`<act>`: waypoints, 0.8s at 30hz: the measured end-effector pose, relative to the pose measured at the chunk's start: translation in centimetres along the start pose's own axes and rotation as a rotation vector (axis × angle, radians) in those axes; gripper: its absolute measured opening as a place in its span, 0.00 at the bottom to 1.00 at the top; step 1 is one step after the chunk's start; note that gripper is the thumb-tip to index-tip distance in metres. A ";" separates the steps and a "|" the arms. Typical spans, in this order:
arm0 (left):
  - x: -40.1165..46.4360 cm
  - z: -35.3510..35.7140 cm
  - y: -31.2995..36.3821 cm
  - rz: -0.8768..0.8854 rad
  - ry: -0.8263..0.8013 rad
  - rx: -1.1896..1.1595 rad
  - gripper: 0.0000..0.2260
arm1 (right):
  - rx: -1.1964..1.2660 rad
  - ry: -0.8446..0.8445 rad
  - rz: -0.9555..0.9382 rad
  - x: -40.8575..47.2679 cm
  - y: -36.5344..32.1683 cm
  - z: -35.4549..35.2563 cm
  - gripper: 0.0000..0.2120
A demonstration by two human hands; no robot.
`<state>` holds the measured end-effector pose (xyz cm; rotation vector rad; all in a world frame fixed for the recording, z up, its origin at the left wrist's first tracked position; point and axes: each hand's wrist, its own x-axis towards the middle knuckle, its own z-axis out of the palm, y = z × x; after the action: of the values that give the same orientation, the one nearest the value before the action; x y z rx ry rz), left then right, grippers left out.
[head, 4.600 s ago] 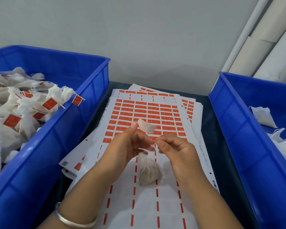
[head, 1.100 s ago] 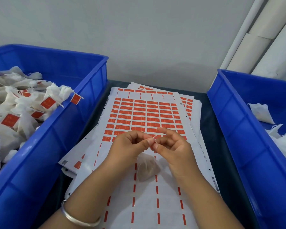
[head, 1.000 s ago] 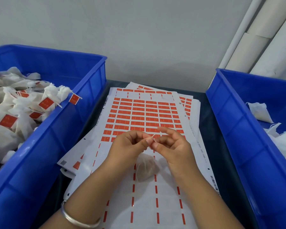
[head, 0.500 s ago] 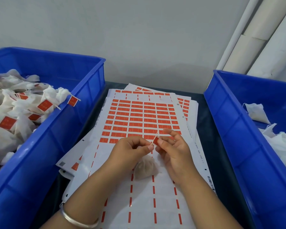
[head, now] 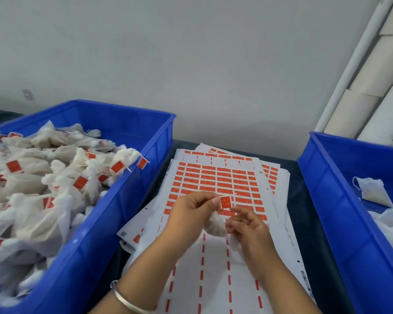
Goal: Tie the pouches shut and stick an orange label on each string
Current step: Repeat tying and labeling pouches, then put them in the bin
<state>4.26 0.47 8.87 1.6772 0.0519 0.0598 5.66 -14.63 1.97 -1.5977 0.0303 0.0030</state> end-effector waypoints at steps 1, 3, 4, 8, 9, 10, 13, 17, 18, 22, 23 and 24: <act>-0.5 -0.5 0.9 0.019 0.009 -0.002 0.08 | -0.015 0.012 0.004 0.0 0.0 0.0 0.09; -1.7 -2.0 2.8 0.105 0.038 0.019 0.07 | -0.035 0.022 0.018 0.1 -0.1 0.1 0.06; -2.5 -2.8 3.9 0.161 0.056 0.017 0.07 | -0.049 0.023 0.022 0.1 -0.1 0.1 0.06; -6.2 -6.5 7.9 0.334 0.139 -0.209 0.05 | -0.129 0.039 0.015 0.0 -0.3 0.4 0.07; -7.1 -7.4 8.8 0.379 0.171 -0.246 0.04 | -0.146 0.042 0.009 0.0 -0.4 0.4 0.07; -7.8 -8.4 9.6 0.426 0.214 -0.246 0.04 | -0.155 0.046 0.006 0.0 -0.4 0.3 0.07; -9.0 -11.6 10.7 0.531 0.368 -0.091 0.05 | -0.163 0.062 0.011 -0.1 -0.3 0.3 0.07; -8.2 -15.2 10.2 0.402 0.524 0.210 0.08 | -0.239 0.048 -0.030 -0.5 -0.5 0.6 0.08; -7.8 -15.8 9.8 0.346 0.529 0.298 0.07 | -0.255 0.039 -0.038 -0.6 -0.6 0.6 0.08; -6.6 -17.1 8.2 0.226 0.545 0.525 0.09 | -0.267 0.022 -0.057 -1.0 -1.1 1.0 0.10; -6.3 -17.2 7.8 0.195 0.544 0.561 0.09 | -0.268 0.017 -0.059 -1.2 -1.3 1.1 0.10; -6.0 -17.3 7.4 0.163 0.531 0.602 0.07 | -0.265 0.008 -0.061 -1.3 -1.4 1.2 0.10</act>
<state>-2.92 16.43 18.07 2.2203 0.3621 0.6681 4.37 -13.37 3.40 -1.8632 -0.0132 -0.0482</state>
